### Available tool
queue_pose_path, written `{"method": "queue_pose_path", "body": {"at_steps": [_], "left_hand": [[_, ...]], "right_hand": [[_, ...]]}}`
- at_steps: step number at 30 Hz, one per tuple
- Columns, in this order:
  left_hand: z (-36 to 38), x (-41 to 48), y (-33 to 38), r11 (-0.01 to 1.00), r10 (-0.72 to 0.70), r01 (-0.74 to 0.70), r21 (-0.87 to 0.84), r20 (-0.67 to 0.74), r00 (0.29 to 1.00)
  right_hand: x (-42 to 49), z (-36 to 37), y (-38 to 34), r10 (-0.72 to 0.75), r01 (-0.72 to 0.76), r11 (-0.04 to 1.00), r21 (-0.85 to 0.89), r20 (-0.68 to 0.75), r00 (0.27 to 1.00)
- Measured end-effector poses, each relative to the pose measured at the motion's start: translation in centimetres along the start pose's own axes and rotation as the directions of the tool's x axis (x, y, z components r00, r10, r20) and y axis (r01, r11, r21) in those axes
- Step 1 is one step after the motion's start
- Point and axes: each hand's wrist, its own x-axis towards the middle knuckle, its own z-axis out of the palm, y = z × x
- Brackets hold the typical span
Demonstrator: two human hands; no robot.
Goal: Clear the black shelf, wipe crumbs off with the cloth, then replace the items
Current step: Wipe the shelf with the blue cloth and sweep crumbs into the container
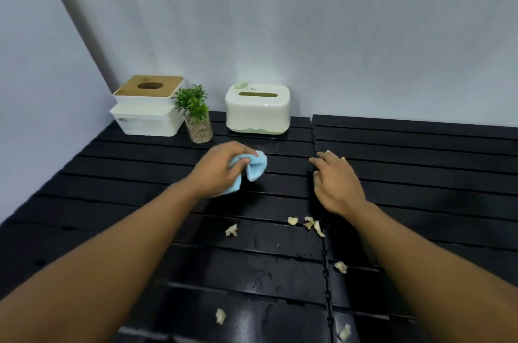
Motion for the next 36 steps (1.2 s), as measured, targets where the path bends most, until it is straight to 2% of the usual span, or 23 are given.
{"method": "queue_pose_path", "body": {"at_steps": [5,8,11,15,19,26,31,36], "left_hand": [[-8.1,-6.5,-7.1,0.959,-0.205,0.222,0.175,-0.109,0.973],[-12.3,-11.2,-11.7,0.914,-0.277,0.31,0.263,-0.155,0.948],[-15.4,-15.1,-15.9,0.862,-0.327,0.384,0.33,-0.217,0.92],[-15.4,-17.8,-19.1,0.819,-0.417,0.498,0.286,-0.299,0.858],[-13.5,-17.8,-18.2,0.837,-0.376,0.462,0.292,-0.307,0.874],[-8.2,-16.3,-12.1,0.918,-0.299,0.335,0.213,-0.183,0.936],[-4.8,-14.8,-7.7,0.961,-0.188,0.194,0.197,-0.048,0.981],[-0.4,-14.2,-2.5,0.983,-0.135,0.14,0.122,-0.049,0.99]], "right_hand": [[0.0,1.6,-8.4,-0.216,0.21,0.967,0.142,0.031,0.976],[1.2,3.3,-12.2,-0.315,0.3,0.941,0.154,0.085,0.945],[2.9,4.7,-14.5,-0.34,0.324,0.934,0.15,0.102,0.935],[4.8,6.9,-15.3,-0.35,0.337,0.934,0.121,0.106,0.931],[4.9,8.1,-15.6,-0.344,0.338,0.932,0.129,0.026,0.939],[4.4,8.2,-16.0,-0.333,0.329,0.941,0.082,0.04,0.942],[4.1,7.7,-15.8,-0.319,0.305,0.939,0.16,0.067,0.946],[4.0,7.5,-15.5,-0.324,0.304,0.927,0.219,0.062,0.944]]}}
